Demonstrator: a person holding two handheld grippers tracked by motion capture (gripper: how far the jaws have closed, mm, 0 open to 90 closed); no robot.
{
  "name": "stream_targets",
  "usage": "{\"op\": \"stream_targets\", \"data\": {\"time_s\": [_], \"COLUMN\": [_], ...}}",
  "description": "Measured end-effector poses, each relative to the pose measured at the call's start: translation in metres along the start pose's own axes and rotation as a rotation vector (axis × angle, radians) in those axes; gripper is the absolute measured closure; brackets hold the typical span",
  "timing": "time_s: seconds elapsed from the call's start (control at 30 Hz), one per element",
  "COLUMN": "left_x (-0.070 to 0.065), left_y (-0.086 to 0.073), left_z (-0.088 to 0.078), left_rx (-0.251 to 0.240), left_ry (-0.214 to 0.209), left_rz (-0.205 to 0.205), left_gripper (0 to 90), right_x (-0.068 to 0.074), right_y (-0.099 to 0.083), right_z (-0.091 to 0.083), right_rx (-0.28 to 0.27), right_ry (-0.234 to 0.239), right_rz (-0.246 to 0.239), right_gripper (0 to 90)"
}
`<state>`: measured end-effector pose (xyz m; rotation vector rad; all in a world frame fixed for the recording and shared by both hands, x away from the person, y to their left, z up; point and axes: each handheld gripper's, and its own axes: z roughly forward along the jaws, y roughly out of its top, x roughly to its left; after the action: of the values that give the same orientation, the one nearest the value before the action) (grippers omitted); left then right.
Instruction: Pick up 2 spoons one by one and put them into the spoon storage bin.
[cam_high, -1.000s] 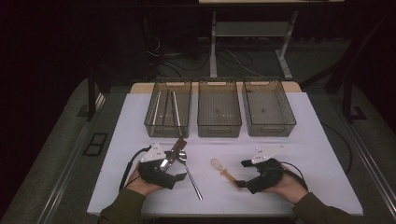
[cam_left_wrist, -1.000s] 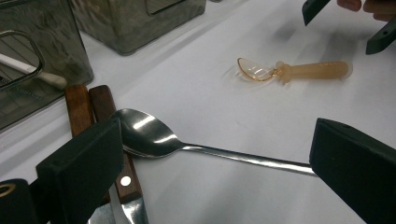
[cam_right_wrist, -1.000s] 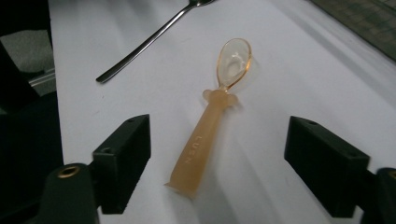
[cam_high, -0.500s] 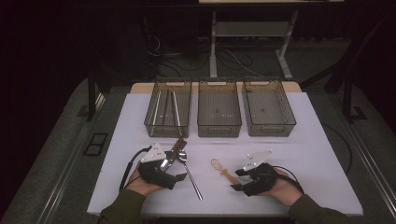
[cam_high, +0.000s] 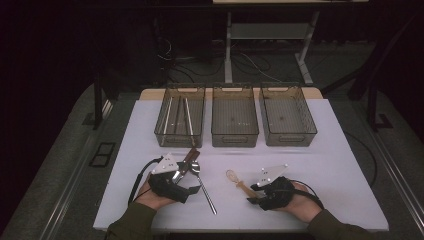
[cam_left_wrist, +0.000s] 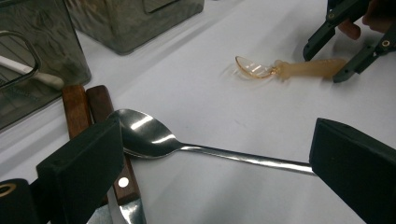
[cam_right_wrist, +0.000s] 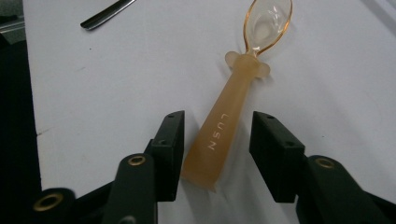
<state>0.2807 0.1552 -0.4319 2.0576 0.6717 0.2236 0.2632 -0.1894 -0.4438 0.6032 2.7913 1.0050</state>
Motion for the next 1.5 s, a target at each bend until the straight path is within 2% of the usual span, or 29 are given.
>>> {"op": "stream_targets", "data": {"time_s": [0.2,0.5,0.6,0.83,0.97,1.13,1.17,1.3,1.5], "left_x": [0.0,-0.001,0.0,0.0,0.0,0.0,0.0,0.0,0.0], "left_y": [0.0,0.0,0.0,0.0,0.0,0.0,0.0,0.0,0.0], "left_z": [0.001,0.001,0.001,0.001,0.001,0.0,0.0,0.0,0.0], "left_rx": [0.001,0.002,0.001,0.001,0.001,0.0,-0.001,0.0,-0.001], "left_ry": [-0.001,-0.001,-0.001,-0.002,-0.001,0.0,-0.001,-0.001,-0.001], "left_rz": [-0.001,0.0,0.0,0.001,0.001,0.003,0.003,0.003,0.003], "left_gripper": [1.7,1.9,1.9,2.0,2.0,1.9,1.9,2.0,2.0], "right_x": [0.001,0.001,0.0,-0.002,-0.005,-0.005,-0.005,-0.008,-0.011], "right_y": [0.0,0.001,0.001,0.002,0.001,0.001,0.002,0.002,0.003], "right_z": [0.0,0.0,0.0,0.0,0.0,-0.001,-0.001,-0.004,-0.012], "right_rx": [0.002,0.001,0.002,0.004,0.0,0.001,0.0,-0.017,-0.047], "right_ry": [-0.004,-0.006,0.001,0.011,0.033,0.027,0.03,0.028,0.016], "right_rz": [-0.012,0.003,0.024,0.039,0.056,0.024,0.043,0.058,0.065], "right_gripper": [63.8,73.1,73.5,73.5,73.4,73.8,73.8,73.8,73.8]}}
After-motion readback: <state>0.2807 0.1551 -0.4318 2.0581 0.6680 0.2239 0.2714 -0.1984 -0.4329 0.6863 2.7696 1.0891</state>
